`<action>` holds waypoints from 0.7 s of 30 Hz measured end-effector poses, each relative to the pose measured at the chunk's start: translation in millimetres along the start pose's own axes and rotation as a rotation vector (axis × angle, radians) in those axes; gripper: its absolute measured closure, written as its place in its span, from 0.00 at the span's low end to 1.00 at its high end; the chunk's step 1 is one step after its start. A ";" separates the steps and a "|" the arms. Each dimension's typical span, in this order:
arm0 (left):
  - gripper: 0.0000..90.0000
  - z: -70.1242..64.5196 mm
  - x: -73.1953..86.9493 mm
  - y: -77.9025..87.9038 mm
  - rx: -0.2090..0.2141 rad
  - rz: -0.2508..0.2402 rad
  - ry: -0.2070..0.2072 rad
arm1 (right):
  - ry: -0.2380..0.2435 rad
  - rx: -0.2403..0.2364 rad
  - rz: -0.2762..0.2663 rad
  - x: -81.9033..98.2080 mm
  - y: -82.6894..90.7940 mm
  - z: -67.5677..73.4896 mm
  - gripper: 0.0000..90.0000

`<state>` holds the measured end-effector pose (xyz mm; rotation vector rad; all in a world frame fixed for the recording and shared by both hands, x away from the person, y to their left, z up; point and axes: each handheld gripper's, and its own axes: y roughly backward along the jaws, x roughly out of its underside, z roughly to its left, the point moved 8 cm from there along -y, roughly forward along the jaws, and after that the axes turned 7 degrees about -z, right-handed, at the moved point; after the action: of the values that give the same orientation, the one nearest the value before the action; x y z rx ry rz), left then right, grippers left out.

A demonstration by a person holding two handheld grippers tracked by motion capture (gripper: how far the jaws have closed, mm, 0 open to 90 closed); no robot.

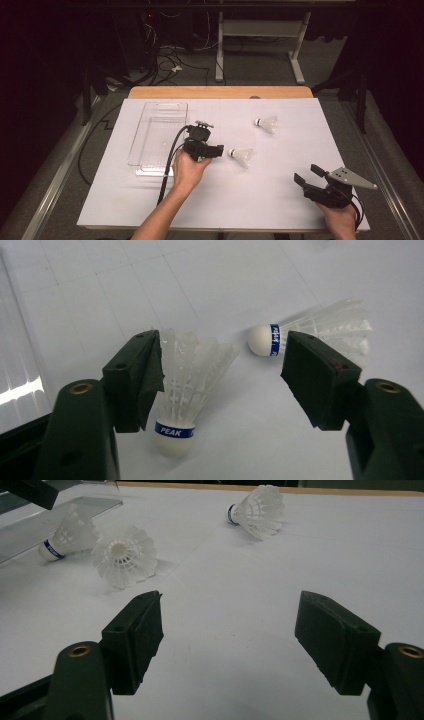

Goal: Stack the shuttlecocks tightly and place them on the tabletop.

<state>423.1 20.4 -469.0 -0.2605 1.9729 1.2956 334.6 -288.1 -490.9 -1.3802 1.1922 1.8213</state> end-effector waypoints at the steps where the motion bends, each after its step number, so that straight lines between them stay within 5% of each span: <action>1: 0.37 1.9 -0.3 -1.5 -0.003 0.004 0.006 | 0.000 0.000 0.000 0.0 0.1 -0.2 0.31; 6: 0.37 10.7 -0.7 -8.5 -0.019 0.024 0.029 | 0.001 -0.003 0.003 0.3 -0.7 -0.4 0.31; 16: 0.37 5.8 -13.1 -8.2 -0.016 0.015 0.031 | 0.002 -0.004 0.004 0.4 -0.9 0.1 0.31; 21: 0.37 6.8 -16.4 -16.2 -0.056 0.056 0.021 | 0.000 -0.004 0.003 0.4 -0.6 -0.3 0.31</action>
<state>446.5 15.0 -470.6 -0.2485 1.9760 1.3910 335.1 -288.1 -491.5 -1.3815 1.1924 1.8268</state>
